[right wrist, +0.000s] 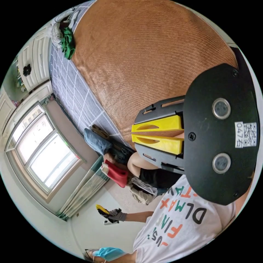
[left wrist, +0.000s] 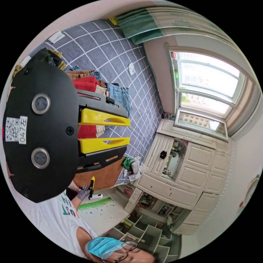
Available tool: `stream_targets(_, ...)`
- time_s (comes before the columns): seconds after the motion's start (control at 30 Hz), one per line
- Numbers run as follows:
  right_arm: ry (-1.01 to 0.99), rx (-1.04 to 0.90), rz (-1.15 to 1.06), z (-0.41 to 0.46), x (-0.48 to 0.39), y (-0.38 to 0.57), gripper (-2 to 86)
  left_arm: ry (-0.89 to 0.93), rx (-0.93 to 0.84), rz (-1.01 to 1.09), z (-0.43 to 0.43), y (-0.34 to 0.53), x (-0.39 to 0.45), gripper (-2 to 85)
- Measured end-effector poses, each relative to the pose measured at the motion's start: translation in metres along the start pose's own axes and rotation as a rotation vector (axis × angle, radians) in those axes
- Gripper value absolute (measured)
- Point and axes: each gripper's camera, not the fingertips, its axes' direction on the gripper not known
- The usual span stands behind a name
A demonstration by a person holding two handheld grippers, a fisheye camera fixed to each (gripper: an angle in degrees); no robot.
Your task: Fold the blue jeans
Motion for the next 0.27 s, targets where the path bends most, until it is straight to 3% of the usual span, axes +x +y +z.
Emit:
stream_targets(0.13,0.120,-0.036,-0.133,-0.016,-0.048,0.014,-1.1,0.006,-0.048,0.075,0.014,0.038,0.062,-0.3)
stream_targets(0.27,0.098,0.004,-0.317,-0.008,-0.107,-0.020,-1.2,0.201,-0.077,0.080,0.097,0.099,0.128,-0.9)
